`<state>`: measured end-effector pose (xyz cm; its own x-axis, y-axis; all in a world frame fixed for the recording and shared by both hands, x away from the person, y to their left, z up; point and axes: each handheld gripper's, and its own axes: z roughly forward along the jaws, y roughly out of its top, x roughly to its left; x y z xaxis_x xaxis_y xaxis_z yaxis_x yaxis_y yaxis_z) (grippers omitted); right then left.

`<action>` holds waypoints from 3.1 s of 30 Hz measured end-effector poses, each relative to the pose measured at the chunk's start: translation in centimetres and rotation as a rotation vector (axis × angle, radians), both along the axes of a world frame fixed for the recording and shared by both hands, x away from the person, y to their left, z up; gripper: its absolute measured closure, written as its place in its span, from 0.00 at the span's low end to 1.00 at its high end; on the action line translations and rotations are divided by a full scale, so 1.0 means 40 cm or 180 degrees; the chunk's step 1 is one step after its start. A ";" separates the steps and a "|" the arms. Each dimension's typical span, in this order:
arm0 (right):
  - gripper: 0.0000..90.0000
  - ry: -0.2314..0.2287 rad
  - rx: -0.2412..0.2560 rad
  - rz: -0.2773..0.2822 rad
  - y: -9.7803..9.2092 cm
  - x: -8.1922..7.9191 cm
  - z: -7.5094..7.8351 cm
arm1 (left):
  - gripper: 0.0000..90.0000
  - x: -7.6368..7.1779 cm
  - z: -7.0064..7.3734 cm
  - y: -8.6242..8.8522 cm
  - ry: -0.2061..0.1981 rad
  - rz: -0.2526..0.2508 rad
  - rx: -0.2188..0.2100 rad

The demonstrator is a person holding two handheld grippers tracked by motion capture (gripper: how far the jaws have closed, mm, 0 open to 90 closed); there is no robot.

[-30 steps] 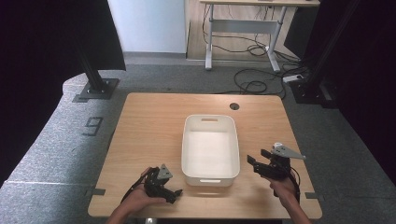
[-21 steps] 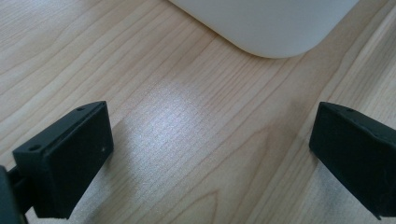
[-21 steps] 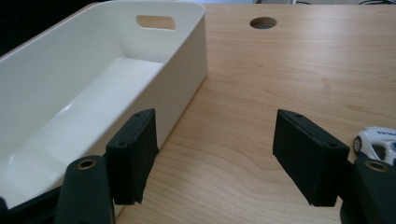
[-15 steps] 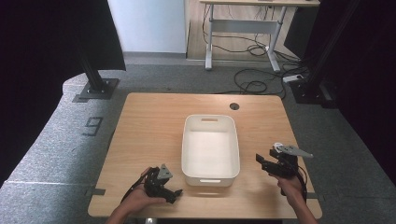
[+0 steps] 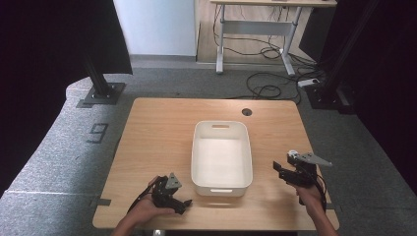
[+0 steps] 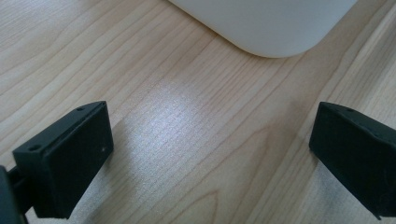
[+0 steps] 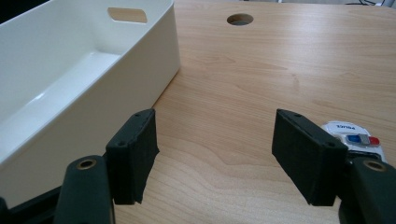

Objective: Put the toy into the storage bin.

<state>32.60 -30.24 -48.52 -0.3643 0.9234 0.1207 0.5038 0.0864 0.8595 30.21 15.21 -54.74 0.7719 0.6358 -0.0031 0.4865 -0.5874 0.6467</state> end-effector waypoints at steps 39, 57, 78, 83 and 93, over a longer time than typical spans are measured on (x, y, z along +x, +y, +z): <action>0.35 0.0067 -0.0219 -0.0196 -0.067 0.022 -0.025 | 0.00 0.000 0.000 0.000 -0.0001 -0.0002 -0.0002; 0.37 0.0111 -0.0226 -0.0255 -0.086 0.024 -0.015 | 0.00 0.000 0.000 0.000 -0.0001 -0.0002 -0.0003; 0.41 0.0030 -0.0197 -0.0215 -0.067 0.035 0.018 | 0.00 -0.001 -0.002 0.001 -0.0012 0.0001 -0.0021; 0.41 0.0036 -0.0202 -0.0225 -0.067 0.042 0.016 | 0.00 -0.001 -0.002 0.001 -0.0015 0.0003 -0.0023; 0.42 0.0029 -0.0202 -0.0203 -0.061 0.051 0.017 | 0.00 -0.001 -0.002 0.001 -0.0016 0.0003 -0.0025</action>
